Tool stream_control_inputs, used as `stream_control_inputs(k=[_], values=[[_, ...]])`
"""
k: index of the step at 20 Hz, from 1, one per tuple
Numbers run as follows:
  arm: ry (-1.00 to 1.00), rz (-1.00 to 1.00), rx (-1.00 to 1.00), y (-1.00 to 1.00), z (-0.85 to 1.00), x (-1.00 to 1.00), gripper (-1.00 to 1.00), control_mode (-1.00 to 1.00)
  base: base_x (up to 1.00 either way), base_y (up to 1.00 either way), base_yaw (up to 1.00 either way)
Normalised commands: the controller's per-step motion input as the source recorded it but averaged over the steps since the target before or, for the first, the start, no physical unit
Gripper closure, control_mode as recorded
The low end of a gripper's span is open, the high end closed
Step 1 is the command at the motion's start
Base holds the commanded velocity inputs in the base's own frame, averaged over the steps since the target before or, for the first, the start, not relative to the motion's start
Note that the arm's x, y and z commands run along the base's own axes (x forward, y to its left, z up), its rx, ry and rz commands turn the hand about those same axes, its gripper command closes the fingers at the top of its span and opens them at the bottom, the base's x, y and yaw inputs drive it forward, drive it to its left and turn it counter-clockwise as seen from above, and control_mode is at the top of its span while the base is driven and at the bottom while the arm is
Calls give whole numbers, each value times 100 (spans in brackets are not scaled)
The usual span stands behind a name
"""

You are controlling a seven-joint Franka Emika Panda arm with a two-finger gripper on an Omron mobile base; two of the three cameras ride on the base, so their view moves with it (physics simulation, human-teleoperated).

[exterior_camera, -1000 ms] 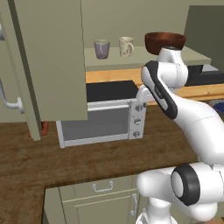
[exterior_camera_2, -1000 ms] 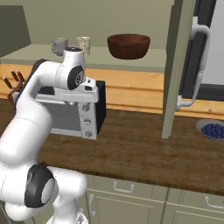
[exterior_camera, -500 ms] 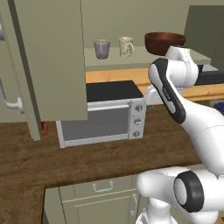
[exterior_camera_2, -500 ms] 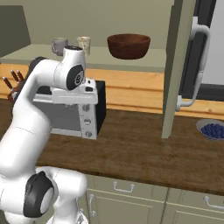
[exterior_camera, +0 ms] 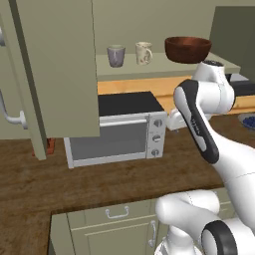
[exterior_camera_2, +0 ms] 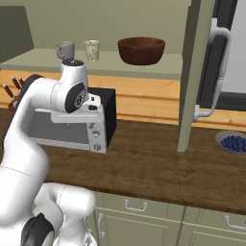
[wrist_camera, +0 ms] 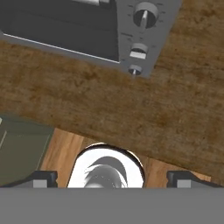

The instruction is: Gather all objects into one cabinet and sort the glasses and bowls to opposite sides.

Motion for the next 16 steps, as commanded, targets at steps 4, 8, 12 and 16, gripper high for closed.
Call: stream_control_inputs(k=[4,8,12,16], values=[[0,0,0,0,0,0,-100,100,-1,-26,14],[0,0,0,0,0,0,-100,100,-18,-50,64],[0,0,0,0,0,0,-100,100,4,-5,28],[0,0,0,0,0,0,-100,100,-65,34,13]])
